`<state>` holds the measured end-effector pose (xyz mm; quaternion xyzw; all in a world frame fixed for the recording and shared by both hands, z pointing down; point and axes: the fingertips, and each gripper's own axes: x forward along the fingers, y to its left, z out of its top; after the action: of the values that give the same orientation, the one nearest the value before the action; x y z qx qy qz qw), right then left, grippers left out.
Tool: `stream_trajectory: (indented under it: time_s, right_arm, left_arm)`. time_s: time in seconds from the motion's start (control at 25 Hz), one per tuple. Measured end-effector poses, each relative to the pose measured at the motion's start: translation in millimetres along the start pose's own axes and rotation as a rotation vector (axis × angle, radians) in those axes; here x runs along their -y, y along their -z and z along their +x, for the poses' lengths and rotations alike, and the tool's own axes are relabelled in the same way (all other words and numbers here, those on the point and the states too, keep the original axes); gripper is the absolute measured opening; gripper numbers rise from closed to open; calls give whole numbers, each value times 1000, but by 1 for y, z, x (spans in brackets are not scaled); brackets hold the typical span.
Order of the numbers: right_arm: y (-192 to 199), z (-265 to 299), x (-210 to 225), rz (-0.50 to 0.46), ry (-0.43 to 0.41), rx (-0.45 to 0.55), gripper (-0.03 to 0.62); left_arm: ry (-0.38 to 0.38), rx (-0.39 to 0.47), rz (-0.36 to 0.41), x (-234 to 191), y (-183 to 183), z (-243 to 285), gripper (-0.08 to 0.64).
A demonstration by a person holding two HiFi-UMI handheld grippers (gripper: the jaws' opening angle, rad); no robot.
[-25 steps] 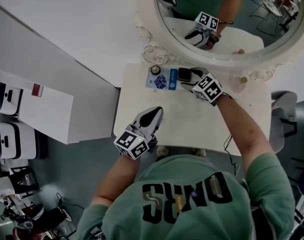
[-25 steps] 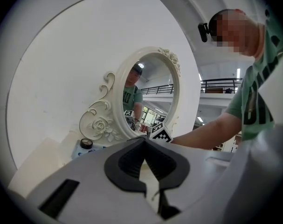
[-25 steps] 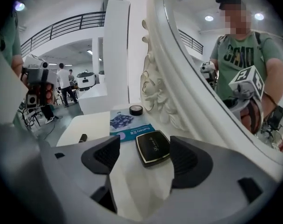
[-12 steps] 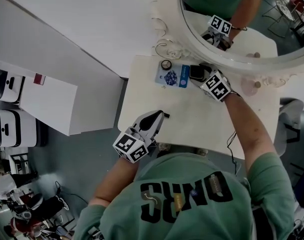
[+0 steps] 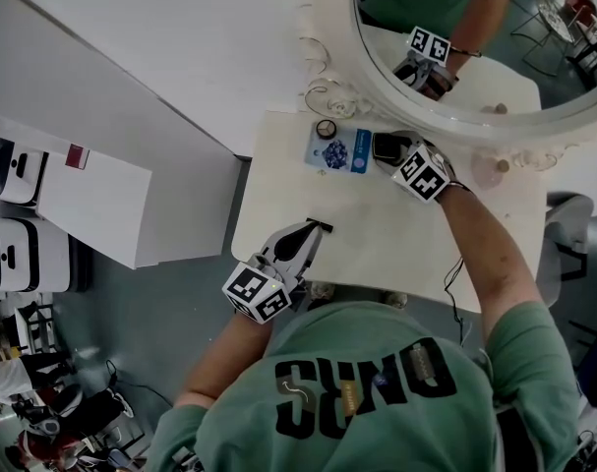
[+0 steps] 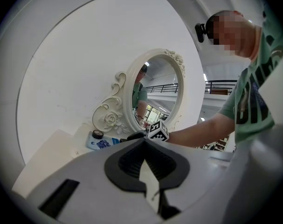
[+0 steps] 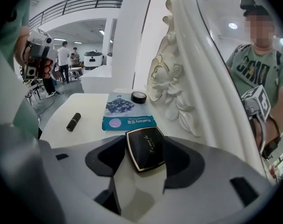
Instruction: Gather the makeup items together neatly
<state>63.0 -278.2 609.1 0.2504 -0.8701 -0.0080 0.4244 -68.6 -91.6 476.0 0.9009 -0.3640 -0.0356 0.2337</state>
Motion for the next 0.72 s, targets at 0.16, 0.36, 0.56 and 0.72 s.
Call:
stream_trajectory:
  time_s: [0.16, 0.36, 0.56, 0.72]
  right_arm:
    - [-2, -2, -5, -44, 9, -18, 215]
    - [0, 1, -3, -70, -21, -53, 255]
    - [-1, 4, -5, -118, -80, -118, 257]
    - [-3, 7, -7, -174, -130, -198, 265]
  left_arm:
    - [3, 5, 0, 1, 1, -4, 0]
    - [-5, 5, -5, 2, 3, -7, 0]
    - [-5, 5, -7, 1, 5, -10, 0]
    - [-10, 12, -15, -3, 5, -12, 0]
